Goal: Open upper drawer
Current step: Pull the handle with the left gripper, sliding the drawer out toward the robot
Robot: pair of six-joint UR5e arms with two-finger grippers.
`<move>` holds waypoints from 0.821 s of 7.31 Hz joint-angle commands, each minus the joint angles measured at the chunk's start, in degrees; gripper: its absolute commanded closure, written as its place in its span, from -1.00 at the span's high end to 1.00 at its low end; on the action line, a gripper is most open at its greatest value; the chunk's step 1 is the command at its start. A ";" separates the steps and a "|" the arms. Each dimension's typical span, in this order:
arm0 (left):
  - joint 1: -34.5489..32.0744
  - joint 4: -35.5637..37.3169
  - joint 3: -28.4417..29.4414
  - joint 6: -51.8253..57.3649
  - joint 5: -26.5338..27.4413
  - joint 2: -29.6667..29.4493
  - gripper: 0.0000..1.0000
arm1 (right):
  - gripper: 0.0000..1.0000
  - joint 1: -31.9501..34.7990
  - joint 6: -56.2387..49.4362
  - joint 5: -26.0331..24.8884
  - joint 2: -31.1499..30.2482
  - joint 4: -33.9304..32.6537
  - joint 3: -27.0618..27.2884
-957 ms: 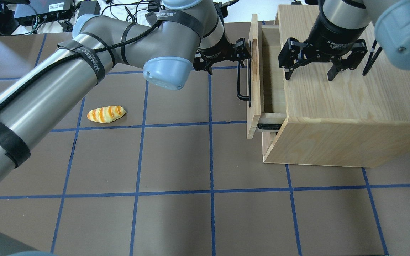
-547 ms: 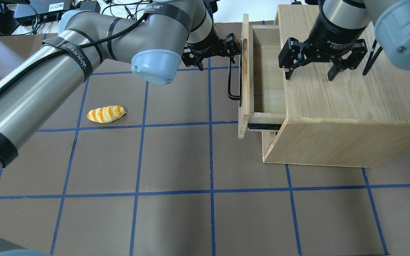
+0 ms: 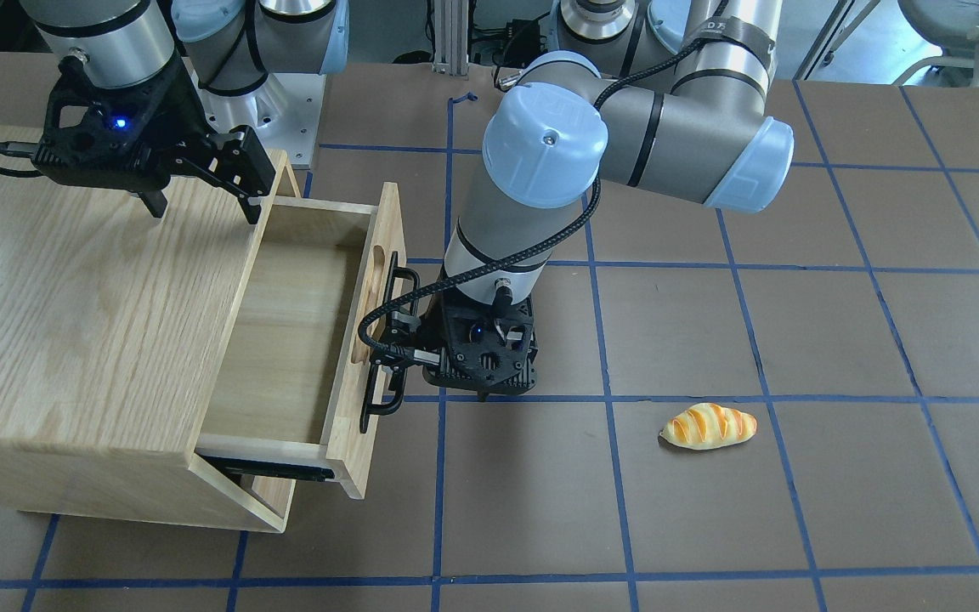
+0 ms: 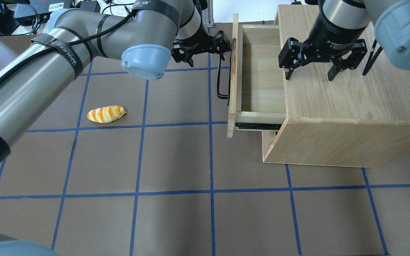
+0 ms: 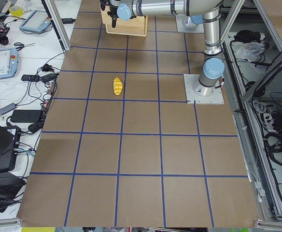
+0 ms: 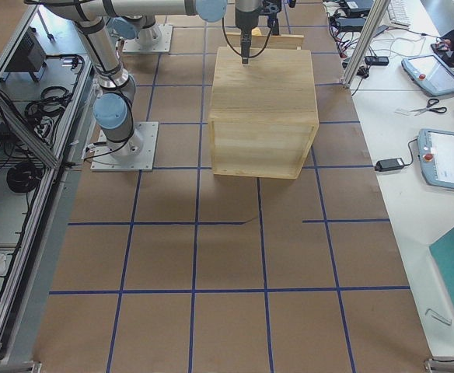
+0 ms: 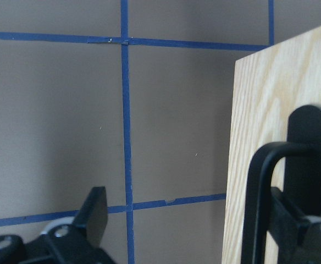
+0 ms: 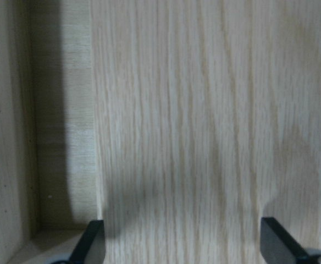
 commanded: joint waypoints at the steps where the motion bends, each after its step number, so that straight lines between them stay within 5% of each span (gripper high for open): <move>1: 0.53 -0.23 0.06 0.41 1.23 0.00 1.00 | 1.00 0.00 0.00 0.09 0.00 0.00 0.00; 6: 3.43 -0.76 0.14 2.52 1.32 0.18 1.00 | 1.00 -0.08 0.00 0.00 0.00 0.00 0.00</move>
